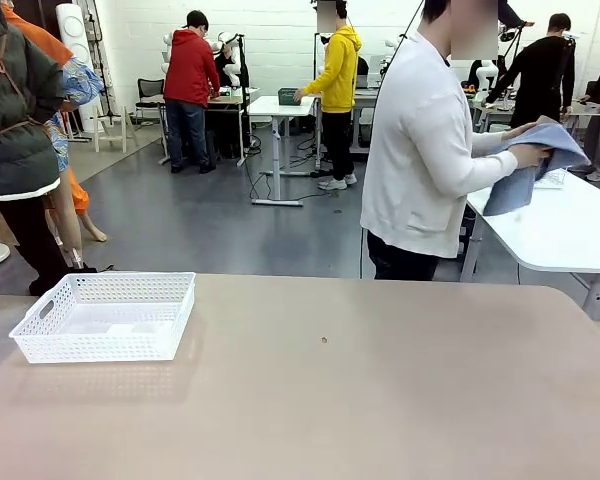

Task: Clean and organize the cups into the basket.
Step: Pick up the Organizing basket and move it to the center of the table, then pick up the Reusable plastic cup from the right side of the table and place it inside the Organizing basket.

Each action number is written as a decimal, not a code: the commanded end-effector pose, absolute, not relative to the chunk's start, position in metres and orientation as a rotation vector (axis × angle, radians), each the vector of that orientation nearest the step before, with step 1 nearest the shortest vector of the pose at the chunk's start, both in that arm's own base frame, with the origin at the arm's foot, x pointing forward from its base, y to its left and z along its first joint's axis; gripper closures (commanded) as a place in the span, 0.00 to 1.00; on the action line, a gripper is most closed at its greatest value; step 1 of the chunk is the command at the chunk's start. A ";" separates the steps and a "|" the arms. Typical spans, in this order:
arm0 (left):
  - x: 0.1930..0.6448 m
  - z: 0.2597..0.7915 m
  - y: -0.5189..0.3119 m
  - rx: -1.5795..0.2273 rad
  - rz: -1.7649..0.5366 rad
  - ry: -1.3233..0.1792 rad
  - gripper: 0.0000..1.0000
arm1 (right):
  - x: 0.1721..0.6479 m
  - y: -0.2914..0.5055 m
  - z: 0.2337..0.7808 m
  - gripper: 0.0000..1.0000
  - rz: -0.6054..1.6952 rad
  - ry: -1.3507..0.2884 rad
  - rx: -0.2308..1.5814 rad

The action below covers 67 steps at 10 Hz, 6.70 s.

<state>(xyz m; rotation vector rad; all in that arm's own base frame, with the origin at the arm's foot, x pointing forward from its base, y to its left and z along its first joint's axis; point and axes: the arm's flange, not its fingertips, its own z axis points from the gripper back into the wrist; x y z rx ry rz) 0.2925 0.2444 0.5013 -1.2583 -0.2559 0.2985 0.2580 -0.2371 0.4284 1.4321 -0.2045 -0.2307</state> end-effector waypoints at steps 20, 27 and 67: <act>0.290 0.502 0.246 -1.267 0.294 -0.257 0.00 | 0.258 -0.237 0.429 0.00 -0.225 -0.209 1.443; 0.290 0.502 0.246 -1.267 0.294 -0.257 0.00 | 0.258 -0.237 0.429 0.00 -0.225 -0.209 1.443; 0.481 0.500 0.064 0.015 0.128 -0.132 0.00 | 0.341 -0.156 0.408 0.00 0.465 -0.700 0.896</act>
